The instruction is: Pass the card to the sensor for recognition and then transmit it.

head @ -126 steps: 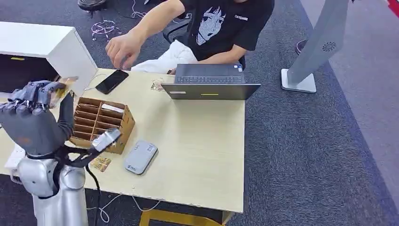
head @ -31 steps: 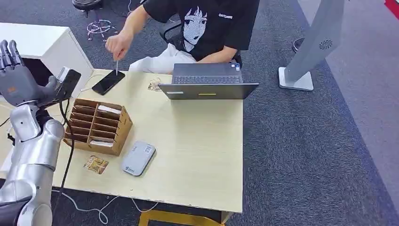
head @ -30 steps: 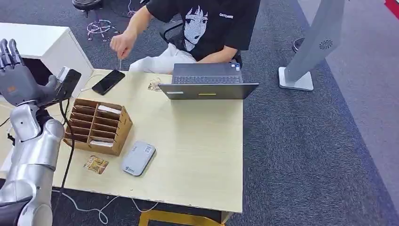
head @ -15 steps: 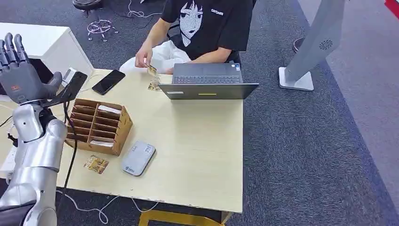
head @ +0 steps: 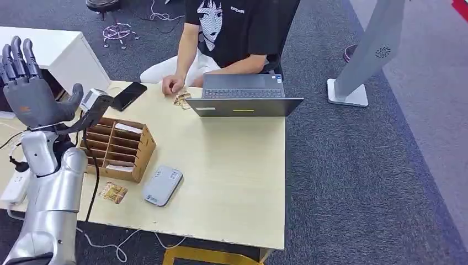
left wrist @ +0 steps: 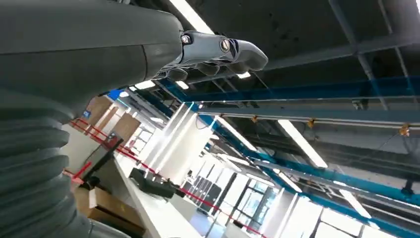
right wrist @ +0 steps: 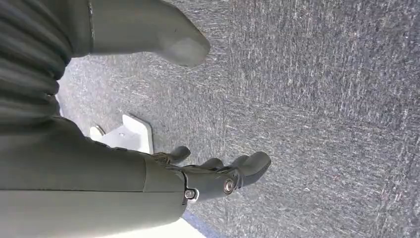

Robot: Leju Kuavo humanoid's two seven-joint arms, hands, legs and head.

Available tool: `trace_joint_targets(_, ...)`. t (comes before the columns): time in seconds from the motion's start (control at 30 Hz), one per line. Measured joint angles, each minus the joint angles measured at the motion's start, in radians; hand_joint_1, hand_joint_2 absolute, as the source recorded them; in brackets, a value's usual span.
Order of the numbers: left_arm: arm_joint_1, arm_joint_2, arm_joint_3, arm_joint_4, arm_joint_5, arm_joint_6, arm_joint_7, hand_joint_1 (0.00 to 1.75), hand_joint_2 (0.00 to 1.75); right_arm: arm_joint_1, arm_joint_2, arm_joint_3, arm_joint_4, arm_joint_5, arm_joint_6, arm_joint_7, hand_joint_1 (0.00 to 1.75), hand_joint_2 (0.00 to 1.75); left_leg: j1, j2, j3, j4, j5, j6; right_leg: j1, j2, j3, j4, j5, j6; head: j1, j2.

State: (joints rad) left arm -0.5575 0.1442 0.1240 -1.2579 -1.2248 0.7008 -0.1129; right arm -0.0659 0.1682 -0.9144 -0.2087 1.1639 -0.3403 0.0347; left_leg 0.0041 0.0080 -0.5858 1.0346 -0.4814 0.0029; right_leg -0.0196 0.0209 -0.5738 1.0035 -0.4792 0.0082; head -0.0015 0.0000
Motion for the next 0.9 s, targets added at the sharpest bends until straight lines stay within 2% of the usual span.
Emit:
trace_joint_targets(0.17, 0.083, -0.028, -0.018, -0.134, -0.034, 0.0, -0.042, 0.0, 1.75, 0.004, 0.0, 0.0, 0.0, 0.013, 0.001, -0.001, 0.0, 1.75, 0.0, 0.0, 0.0, 0.0, 0.0, 0.0, 0.0, 0.0, 0.0, 0.0, 0.0, 0.0, 0.0, 0.0)
trace_joint_targets(0.27, 0.12, -0.035, -0.034, -0.195, 0.013, 0.0, -0.068, 0.0, 1.75, 0.004, 0.0, -0.002, 0.0, 0.015, 0.001, -0.001, 0.0, 1.75, 0.0, 0.0, 0.0, 0.0, 0.0, 0.0, 0.0, 0.0, 0.0, 0.0, 0.0, 0.0, 0.0, 0.0)
trace_joint_targets(0.33, 0.145, -0.033, -0.056, -0.228, 0.072, -0.007, -0.066, 0.0, 1.75, 0.005, 0.0, -0.003, 0.0, 0.011, 0.001, -0.002, 0.0, 1.75, 0.0, 0.0, 0.0, 0.0, 0.0, 0.0, 0.0, 0.0, 0.0, 0.0, 0.0, 0.0, 0.0, 0.0)
trace_joint_targets(0.53, 0.282, 0.028, -0.157, -0.324, 0.147, -0.083, -0.004, 0.0, 1.75, 0.011, 0.0, -0.02, 0.0, -0.006, 0.005, -0.006, 0.0, 1.75, 0.0, 0.0, 0.0, 0.0, 0.0, 0.0, 0.0, 0.0, 0.0, 0.0, 0.0, 0.0, 0.0, 0.0)
trace_joint_targets(0.6, 0.33, 0.056, -0.176, -0.355, 0.194, -0.115, -0.004, 0.0, 1.75, 0.015, 0.0, -0.026, 0.0, -0.006, 0.008, -0.007, 0.0, 1.75, 0.0, 0.0, 0.0, 0.0, 0.0, 0.0, 0.0, 0.0, 0.0, 0.0, -0.001, 0.0, 0.0, 0.0)
trace_joint_targets(0.7, 0.378, 0.099, -0.197, -0.404, 0.34, -0.229, -0.034, 0.0, 1.75, 0.017, 0.0, -0.037, 0.0, -0.008, 0.014, -0.01, 0.0, 1.75, 0.0, -0.001, 0.0, 0.0, -0.001, 0.0, 0.0, 0.0, 0.0, 0.0, -0.001, 0.0, 0.0, 0.0)
trace_joint_targets(0.73, 0.386, 0.111, -0.203, -0.413, 0.368, -0.247, -0.038, 0.0, 1.75, 0.017, 0.0, -0.038, -0.001, -0.008, 0.014, -0.01, 0.0, 1.75, 0.0, -0.001, 0.0, 0.0, -0.001, 0.0, 0.0, -0.001, 0.0, 0.0, -0.001, 0.0, 0.0, 0.0)
trace_joint_targets(0.9, 0.404, 0.13, -0.214, -0.437, 0.388, -0.267, -0.047, 0.0, 1.75, 0.018, 0.0, -0.043, -0.002, -0.008, 0.015, -0.01, 0.0, 1.75, 0.0, -0.001, 0.0, 0.0, 0.0, 0.0, 0.0, -0.001, 0.0, 0.0, -0.001, 0.0, 0.0, 0.0)
